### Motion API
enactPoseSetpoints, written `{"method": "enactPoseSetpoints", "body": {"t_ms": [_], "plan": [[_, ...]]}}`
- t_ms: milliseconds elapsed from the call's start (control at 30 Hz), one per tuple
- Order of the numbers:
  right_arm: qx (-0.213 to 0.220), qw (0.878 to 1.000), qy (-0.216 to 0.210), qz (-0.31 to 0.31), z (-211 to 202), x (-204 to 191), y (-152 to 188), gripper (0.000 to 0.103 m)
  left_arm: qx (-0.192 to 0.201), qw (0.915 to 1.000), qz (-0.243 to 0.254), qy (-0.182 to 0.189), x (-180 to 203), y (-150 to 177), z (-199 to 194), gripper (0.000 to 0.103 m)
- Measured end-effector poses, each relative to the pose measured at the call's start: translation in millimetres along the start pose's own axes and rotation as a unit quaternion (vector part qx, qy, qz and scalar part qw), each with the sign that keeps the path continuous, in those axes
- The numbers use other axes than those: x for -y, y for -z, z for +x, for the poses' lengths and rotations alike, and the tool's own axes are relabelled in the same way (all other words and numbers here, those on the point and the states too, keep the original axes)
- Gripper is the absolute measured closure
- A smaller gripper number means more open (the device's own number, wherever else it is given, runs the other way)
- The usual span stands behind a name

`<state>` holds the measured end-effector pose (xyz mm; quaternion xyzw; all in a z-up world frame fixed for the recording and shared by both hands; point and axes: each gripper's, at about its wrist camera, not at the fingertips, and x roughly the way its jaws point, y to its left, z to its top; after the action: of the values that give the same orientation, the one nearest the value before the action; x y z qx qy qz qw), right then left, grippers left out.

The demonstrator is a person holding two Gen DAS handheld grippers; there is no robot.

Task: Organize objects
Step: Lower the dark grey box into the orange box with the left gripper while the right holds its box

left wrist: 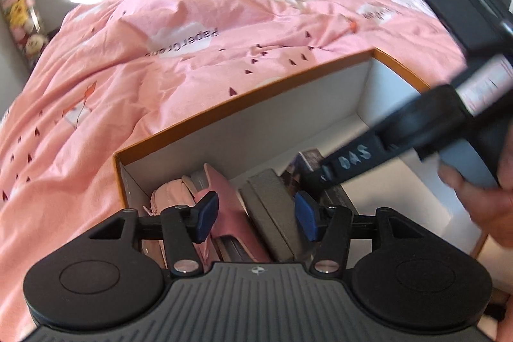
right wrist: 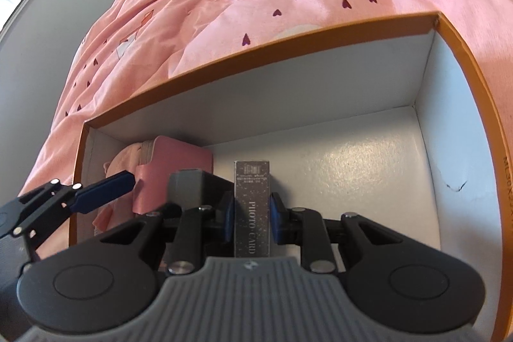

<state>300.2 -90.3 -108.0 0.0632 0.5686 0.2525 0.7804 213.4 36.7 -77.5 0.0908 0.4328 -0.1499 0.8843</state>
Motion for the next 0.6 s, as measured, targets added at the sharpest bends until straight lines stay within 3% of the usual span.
{"method": "enactPoseSetpoints", "body": {"t_ms": [200,600], "plan": [[-0.007,1.0,0.013,-0.028,1,-11,1,0.079,0.001,0.9974,0.07,-0.016,20,12,-1,0.038],[0.002,0.998,0.036,-0.054,4,-30,-7,0.078,0.003,0.9939,0.11,0.006,19,23,-5,0.038]]}}
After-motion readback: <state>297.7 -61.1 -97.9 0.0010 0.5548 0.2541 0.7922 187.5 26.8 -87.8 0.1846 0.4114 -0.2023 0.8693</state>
